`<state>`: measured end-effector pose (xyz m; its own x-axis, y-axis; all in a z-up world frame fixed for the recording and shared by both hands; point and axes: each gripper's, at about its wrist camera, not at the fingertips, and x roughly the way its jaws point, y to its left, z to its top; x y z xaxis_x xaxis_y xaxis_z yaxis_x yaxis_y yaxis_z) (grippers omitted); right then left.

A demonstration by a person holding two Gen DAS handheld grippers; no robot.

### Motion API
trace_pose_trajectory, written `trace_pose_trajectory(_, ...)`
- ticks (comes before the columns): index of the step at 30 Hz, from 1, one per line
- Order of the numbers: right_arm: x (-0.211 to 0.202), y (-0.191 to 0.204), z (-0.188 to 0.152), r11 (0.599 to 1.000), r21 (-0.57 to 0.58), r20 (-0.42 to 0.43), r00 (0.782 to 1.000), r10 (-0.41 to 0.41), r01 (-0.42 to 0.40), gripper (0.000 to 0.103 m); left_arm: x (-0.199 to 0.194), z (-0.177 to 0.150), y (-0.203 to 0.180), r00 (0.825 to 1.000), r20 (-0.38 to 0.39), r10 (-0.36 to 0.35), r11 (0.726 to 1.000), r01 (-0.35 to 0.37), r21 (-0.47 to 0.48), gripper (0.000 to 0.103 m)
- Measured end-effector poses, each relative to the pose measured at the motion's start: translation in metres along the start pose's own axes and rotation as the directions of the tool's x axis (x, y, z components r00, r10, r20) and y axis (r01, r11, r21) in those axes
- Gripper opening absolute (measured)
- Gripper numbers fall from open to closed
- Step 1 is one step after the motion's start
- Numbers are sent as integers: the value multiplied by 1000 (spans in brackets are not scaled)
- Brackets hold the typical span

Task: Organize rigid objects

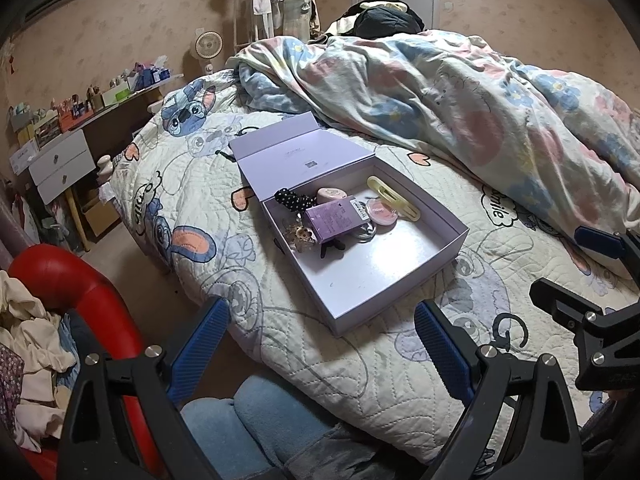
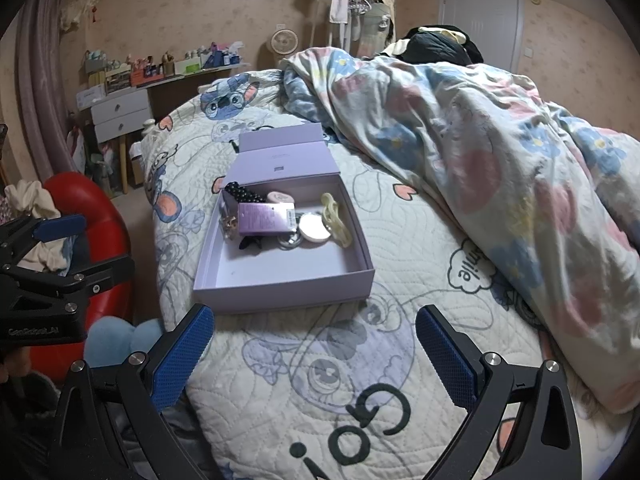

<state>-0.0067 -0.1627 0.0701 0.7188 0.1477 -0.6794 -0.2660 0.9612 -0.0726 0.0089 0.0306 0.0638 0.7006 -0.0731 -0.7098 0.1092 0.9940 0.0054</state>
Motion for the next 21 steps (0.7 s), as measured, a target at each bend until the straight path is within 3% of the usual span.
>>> trace_pose_trajectory(21, 11, 3, 1, 1000, -7, -15, 1000, 16, -16, 103, 9, 0, 3, 1000, -26, -7, 1000, 7, -10, 96)
